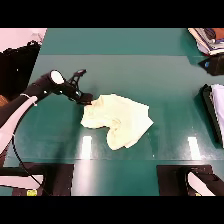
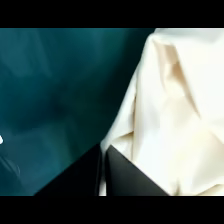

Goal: Fold the shirts.

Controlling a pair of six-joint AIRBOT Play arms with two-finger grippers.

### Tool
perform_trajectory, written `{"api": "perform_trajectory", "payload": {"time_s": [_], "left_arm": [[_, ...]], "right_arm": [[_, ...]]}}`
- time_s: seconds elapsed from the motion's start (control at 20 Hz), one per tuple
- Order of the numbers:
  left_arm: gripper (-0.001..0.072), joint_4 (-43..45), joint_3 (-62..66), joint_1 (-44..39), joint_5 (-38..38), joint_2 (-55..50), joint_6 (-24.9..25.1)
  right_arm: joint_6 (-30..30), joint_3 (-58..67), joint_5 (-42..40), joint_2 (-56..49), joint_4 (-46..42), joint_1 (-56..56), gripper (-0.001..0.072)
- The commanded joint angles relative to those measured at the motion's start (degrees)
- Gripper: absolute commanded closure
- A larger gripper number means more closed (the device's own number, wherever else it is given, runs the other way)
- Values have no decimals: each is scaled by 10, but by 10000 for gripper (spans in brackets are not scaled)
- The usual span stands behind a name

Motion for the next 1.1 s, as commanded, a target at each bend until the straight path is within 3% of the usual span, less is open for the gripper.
{"api": "perform_trajectory", "payload": {"time_s": [0.0,0.1,0.15,0.2,0.35,0.6,0.7,0.75,0.85,0.9,0.95,1.05], "left_arm": [[684,7,45,19,-20,18,1],[683,8,60,19,-20,24,1],[683,8,61,19,-18,25,1],[683,8,61,19,-18,24,1],[683,8,61,19,-18,24,1],[683,9,61,19,-18,24,1],[683,9,61,19,-19,24,1],[683,9,61,19,-19,24,1],[683,9,61,19,-21,24,1],[683,9,61,19,-22,25,1],[684,11,61,19,-22,29,1],[684,32,63,19,-9,58,0]], "right_arm": [[0,-73,56,-2,-35,0,680],[0,-163,57,-13,0,0,357],[0,-205,53,-26,38,0,261],[-13,-246,50,-45,87,2,232],[-90,-316,9,-120,210,33,232],[-120,-294,-40,-231,237,132,232],[-120,-267,-34,-260,236,158,250],[-120,-255,-26,-271,236,167,295],[-120,-236,-14,-285,235,176,488],[-120,-231,-15,-284,233,176,640],[-120,-225,-16,-279,228,174,696],[-115,-207,-16,-249,203,156,697]]}}
